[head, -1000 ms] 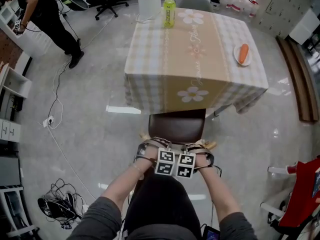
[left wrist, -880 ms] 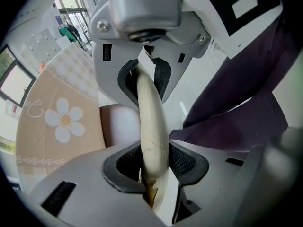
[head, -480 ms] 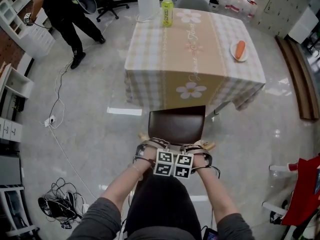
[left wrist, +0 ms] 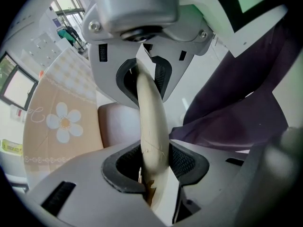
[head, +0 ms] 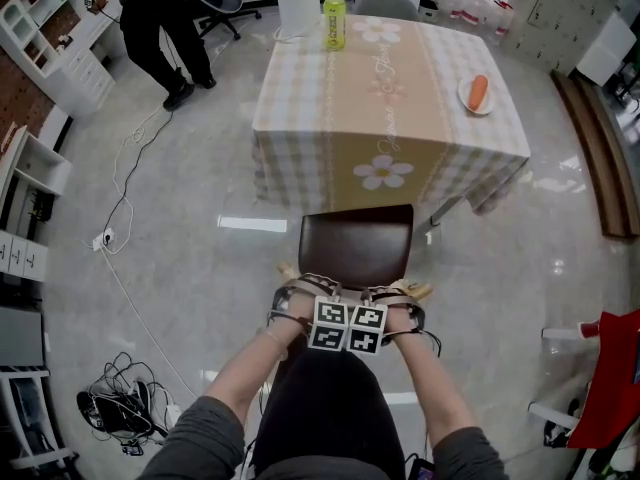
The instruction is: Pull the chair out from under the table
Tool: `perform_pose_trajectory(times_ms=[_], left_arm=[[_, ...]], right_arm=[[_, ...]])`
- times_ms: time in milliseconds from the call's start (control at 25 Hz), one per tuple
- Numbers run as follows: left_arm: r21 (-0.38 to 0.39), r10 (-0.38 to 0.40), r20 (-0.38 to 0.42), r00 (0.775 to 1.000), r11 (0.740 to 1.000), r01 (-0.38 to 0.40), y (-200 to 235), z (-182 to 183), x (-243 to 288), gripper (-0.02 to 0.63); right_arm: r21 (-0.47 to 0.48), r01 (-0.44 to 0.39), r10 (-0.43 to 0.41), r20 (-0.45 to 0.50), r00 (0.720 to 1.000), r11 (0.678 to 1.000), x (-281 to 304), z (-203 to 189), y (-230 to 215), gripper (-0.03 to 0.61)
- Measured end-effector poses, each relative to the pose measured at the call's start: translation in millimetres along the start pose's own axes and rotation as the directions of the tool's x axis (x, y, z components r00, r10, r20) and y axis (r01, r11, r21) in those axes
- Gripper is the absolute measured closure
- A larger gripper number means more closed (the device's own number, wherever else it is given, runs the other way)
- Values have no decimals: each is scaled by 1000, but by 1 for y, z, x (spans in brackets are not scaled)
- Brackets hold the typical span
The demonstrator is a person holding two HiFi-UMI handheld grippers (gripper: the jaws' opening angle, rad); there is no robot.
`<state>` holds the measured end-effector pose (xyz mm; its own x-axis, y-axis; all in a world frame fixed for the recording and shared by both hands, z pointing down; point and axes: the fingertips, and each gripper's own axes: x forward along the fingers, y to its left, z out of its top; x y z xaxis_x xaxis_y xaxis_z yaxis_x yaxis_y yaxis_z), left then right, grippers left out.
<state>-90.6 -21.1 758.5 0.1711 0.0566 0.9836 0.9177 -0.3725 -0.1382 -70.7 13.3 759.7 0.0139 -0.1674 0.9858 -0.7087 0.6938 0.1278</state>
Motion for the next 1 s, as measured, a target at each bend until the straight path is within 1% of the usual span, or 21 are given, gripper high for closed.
perform_pose_trajectory(times_ms=[120, 480, 1000], left_arm=[[9, 4, -10, 1000, 1000, -4, -3, 0, 0, 463], [-3, 20, -10, 1000, 1000, -21, -13, 6, -2, 463], [1, 13, -16, 1000, 1000, -13, -34, 13, -1, 463]], right_arm=[[7, -2, 2, 0, 1000, 1000, 0, 2, 4, 449], [-5, -1, 1, -2, 1000, 1000, -2, 0, 15, 449], [-4, -6, 6, -4, 1000, 1000, -3, 2, 37, 449]])
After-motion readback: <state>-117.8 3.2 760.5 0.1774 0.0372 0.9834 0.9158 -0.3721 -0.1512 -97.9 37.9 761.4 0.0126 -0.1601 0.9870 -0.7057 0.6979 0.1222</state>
